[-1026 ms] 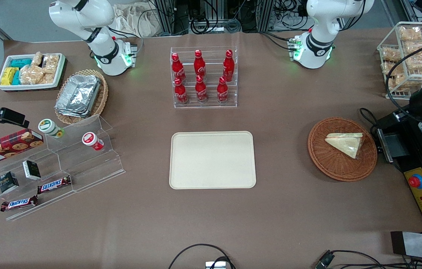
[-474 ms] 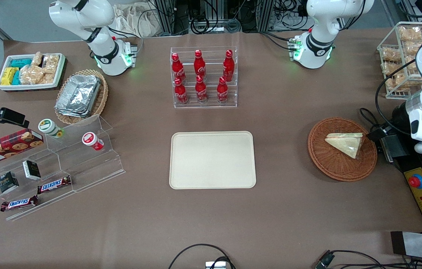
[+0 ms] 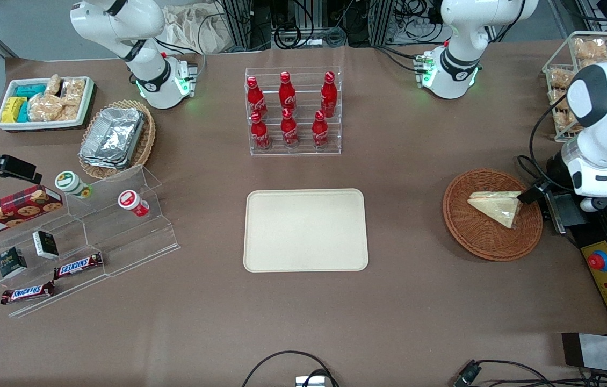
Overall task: Place sandwich from basket to tray
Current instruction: 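Move the left gripper over the wicker basket toward the sandwich, then lower the left gripper and close it on the wrapped sandwich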
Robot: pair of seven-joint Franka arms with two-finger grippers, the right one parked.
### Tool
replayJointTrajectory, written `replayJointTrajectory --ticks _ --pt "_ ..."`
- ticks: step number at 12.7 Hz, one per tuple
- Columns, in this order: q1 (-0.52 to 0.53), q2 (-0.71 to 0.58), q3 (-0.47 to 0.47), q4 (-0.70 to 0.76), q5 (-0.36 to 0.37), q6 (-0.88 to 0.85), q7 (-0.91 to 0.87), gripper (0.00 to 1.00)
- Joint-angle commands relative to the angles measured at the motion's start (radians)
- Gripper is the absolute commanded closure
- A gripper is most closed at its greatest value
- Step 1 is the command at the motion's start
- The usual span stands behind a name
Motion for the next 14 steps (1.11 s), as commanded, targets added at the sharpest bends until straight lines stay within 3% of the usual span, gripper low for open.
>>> replayJointTrajectory --ticks 1,7,14 --pt "-0.001 -0.042 0.024 -0.099 -0.031 0.105 -0.017 0.00" --pt "0.001 -0.005 0.044 -0.233 -0.059 0.332 -0.017 0.00" --pt "0.001 0.116 0.057 -0.245 -0.103 0.483 -0.017 0.00"
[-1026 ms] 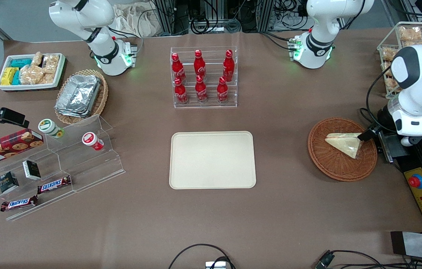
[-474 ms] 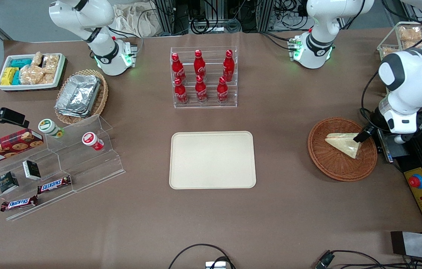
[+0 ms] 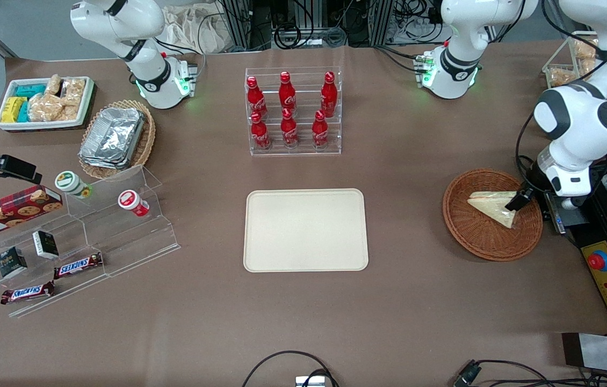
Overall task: Place sandwich from basket to tray
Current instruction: 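Lower the left gripper and close it on the wrapped sandwich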
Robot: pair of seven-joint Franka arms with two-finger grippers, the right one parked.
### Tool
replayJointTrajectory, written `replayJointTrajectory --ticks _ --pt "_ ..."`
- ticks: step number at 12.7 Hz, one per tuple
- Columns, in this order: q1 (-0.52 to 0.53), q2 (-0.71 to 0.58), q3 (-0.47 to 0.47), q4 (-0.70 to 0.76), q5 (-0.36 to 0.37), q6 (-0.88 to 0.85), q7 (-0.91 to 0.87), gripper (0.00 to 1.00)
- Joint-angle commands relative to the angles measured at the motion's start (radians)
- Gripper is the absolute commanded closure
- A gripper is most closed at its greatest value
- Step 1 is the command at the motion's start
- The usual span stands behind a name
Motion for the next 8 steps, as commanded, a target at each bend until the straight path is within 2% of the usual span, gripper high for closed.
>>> replayJointTrajectory --ticks 1,6,8 --pt "0.000 0.031 0.001 -0.006 -0.014 0.059 -0.010 0.00" --pt "-0.002 0.061 0.000 -0.007 -0.024 0.082 -0.010 0.00" --pt "-0.002 0.071 0.000 -0.015 -0.026 0.101 -0.010 0.06"
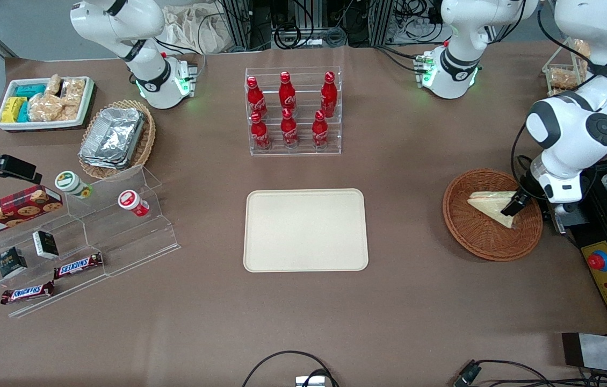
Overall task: Place sandwich from basket to tray
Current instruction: 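Lower the left gripper and close it on the wrapped sandwich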
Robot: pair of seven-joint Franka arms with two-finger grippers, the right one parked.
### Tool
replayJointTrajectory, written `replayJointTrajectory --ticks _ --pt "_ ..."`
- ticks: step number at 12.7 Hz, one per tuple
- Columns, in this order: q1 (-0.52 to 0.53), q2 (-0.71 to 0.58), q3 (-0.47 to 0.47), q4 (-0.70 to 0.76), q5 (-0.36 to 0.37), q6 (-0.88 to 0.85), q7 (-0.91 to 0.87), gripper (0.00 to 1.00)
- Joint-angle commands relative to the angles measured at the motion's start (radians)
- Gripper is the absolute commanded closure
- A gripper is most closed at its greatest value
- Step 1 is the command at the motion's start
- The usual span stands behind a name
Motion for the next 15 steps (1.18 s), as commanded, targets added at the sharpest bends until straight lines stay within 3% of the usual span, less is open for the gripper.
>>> replayJointTrajectory --ticks 1,2,4,5,6,12,15 --pt "-0.002 0.016 0.000 -0.019 -0.015 0.056 -0.009 0.12" --pt "-0.002 0.020 0.000 -0.022 -0.015 0.063 -0.009 0.23" --pt "-0.003 0.022 0.000 -0.022 -0.015 0.065 -0.009 0.70" --pt "-0.003 0.022 0.000 -0.022 -0.015 0.065 -0.009 0.87" --pt "-0.005 0.022 0.000 -0.022 -0.015 0.063 -0.009 0.97" --pt "-0.010 -0.120 -0.002 -0.022 -0.008 -0.082 0.047 0.98" --pt "-0.016 -0.212 -0.015 -0.010 0.035 -0.183 0.102 0.98"
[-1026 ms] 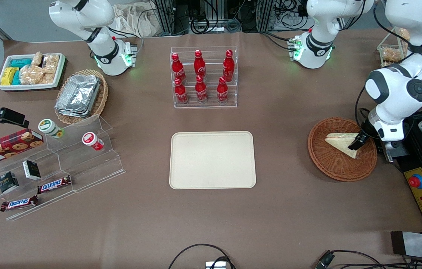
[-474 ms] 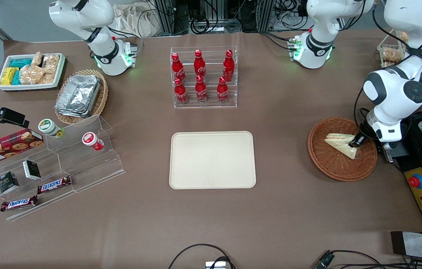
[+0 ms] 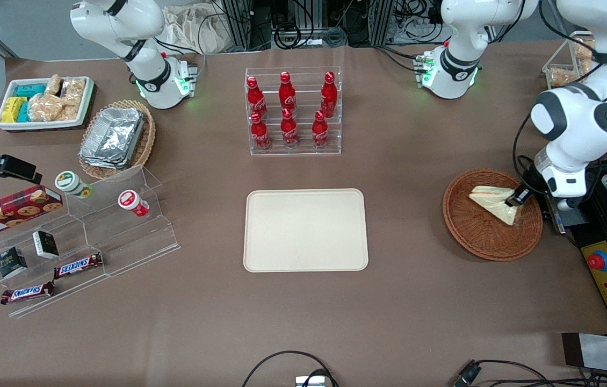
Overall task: Place sandwich from basket to tray
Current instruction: 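Lower the left gripper and close it on the wrapped sandwich, then lift the sandwich and carry it with the left gripper over the tray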
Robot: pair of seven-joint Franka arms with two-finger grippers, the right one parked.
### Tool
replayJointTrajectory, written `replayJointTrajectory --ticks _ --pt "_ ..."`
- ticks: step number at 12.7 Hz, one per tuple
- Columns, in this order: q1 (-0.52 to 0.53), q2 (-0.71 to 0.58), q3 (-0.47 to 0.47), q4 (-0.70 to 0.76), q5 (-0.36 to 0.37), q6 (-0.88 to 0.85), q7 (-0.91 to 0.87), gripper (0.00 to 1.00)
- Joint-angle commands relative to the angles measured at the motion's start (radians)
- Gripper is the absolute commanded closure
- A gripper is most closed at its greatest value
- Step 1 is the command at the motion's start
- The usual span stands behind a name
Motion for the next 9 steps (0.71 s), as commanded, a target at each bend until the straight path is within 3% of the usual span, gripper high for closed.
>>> replayJointTrajectory --ticks 1,3,9 --pt "-0.009 -0.113 -0.023 -0.006 0.068 -0.098 0.042 0.98" --pt "-0.009 -0.147 -0.069 0.016 0.136 -0.171 0.043 0.97" --pt "-0.009 -0.160 -0.319 0.128 0.141 -0.310 0.039 0.96"
